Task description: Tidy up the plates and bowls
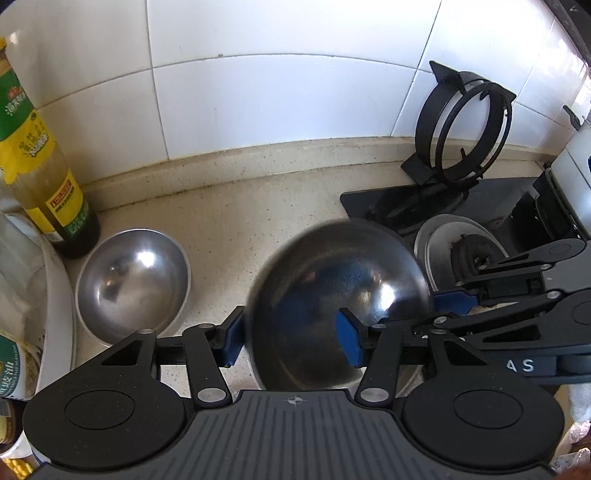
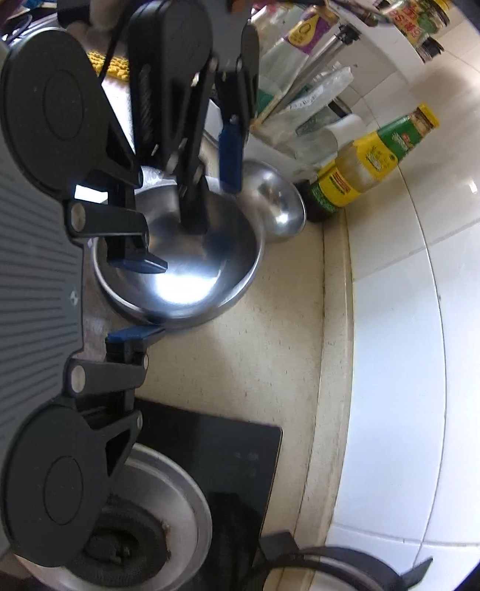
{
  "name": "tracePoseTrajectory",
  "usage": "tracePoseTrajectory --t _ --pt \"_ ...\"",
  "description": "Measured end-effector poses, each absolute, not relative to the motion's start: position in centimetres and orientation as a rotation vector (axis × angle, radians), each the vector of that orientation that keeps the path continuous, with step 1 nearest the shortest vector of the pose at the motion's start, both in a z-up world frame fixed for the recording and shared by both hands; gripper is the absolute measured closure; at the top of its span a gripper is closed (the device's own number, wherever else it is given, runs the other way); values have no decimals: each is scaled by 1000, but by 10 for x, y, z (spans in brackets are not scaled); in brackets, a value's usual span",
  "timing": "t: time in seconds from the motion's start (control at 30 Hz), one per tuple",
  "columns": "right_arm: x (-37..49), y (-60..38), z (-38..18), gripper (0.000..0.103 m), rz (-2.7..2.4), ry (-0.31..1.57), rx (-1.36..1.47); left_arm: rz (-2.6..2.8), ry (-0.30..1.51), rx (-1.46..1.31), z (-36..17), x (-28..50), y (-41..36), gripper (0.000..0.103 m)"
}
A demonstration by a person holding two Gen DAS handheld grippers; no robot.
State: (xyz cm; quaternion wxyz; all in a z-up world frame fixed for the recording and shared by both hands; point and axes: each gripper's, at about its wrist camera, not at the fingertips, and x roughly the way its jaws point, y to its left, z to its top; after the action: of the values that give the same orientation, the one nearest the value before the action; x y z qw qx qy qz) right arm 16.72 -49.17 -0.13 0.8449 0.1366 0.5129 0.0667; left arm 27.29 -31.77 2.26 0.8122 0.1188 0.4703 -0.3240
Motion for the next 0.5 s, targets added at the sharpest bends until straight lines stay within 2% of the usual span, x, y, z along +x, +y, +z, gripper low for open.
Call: tracePoseTrajectory --t 0.33,0.5 --pt "172 -501 23 65 145 1000 296 -613 888 126 64 280 -265 33" --pt "197 -482 24 65 201 1001 268 -540 929 53 52 290 -240 31"
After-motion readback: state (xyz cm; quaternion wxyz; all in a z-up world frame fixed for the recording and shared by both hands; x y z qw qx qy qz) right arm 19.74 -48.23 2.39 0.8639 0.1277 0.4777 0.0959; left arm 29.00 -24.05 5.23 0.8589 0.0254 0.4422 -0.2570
